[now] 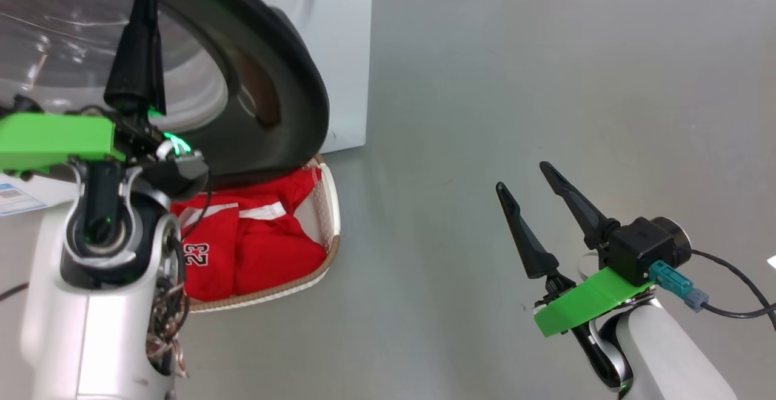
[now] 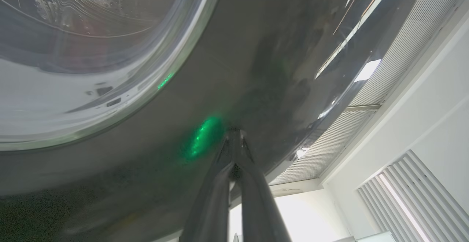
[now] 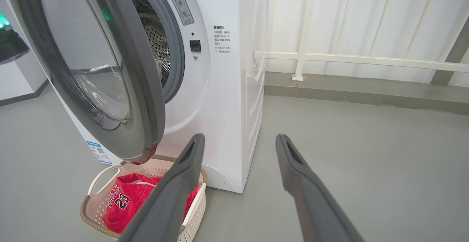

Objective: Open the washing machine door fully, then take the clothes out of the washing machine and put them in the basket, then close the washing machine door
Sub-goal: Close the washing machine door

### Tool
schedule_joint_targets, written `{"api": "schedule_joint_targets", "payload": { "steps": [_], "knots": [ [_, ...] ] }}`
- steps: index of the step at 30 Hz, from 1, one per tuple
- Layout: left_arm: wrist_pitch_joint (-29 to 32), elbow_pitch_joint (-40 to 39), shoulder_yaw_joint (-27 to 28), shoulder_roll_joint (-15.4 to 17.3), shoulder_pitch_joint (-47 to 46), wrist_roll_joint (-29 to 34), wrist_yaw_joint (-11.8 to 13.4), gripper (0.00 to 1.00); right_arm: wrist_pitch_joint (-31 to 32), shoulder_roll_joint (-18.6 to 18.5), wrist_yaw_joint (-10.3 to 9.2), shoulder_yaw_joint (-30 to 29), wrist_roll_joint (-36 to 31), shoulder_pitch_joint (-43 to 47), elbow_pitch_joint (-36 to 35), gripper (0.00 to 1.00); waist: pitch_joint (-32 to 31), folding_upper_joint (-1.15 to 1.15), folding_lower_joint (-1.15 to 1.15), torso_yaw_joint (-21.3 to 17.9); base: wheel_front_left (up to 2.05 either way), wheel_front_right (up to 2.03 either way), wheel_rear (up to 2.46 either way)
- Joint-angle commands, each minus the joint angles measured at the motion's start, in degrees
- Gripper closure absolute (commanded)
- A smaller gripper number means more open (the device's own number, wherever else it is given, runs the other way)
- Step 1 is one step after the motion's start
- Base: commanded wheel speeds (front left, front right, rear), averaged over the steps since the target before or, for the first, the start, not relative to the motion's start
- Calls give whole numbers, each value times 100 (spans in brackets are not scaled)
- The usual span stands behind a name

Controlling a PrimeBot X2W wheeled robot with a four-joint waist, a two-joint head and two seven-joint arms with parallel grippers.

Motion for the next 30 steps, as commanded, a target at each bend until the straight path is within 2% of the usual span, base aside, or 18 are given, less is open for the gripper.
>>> {"api": "schedule_joint_targets", "payload": {
  "steps": [1, 12, 20, 21, 22, 23, 30],
  "knots": [
    [4, -80, 121, 117, -239, 101, -91, 100, -36, -8, 2, 95, 14, -122, -147, 0, 77, 0, 0, -66, 0, 0, 0],
    [-20, 357, 117, 157, -638, 193, -318, 100, -36, -10, 2, 27, 12, -170, -187, 0, 243, 0, 0, -133, 0, 0, 0],
    [50, 426, 59, 147, -515, 165, -377, 100, -36, 10, 2, -1, -4, -162, -131, 0, 121, 0, 0, -38, 0, 0, 0],
    [64, 410, 45, 149, -458, 171, -362, 62, -36, 11, 2, -9, -5, -155, -124, 0, 90, 0, 0, -18, 0, 0, 0],
    [78, 383, 28, 155, -388, 184, -353, 5, -36, 13, 2, -17, -7, -144, -119, 0, 55, 0, 0, 3, 0, 0, 0],
    [101, 347, 0, 174, -310, 211, -346, 0, -36, 15, 2, -24, -10, -131, -112, 0, 16, 0, 0, 24, 0, 0, 0],
    [74, -2, -161, 421, 472, 616, -498, 0, -36, 49, 2, -40, -46, -27, -79, 0, -291, 0, 0, 142, 0, 0, 0]
  ]
}}
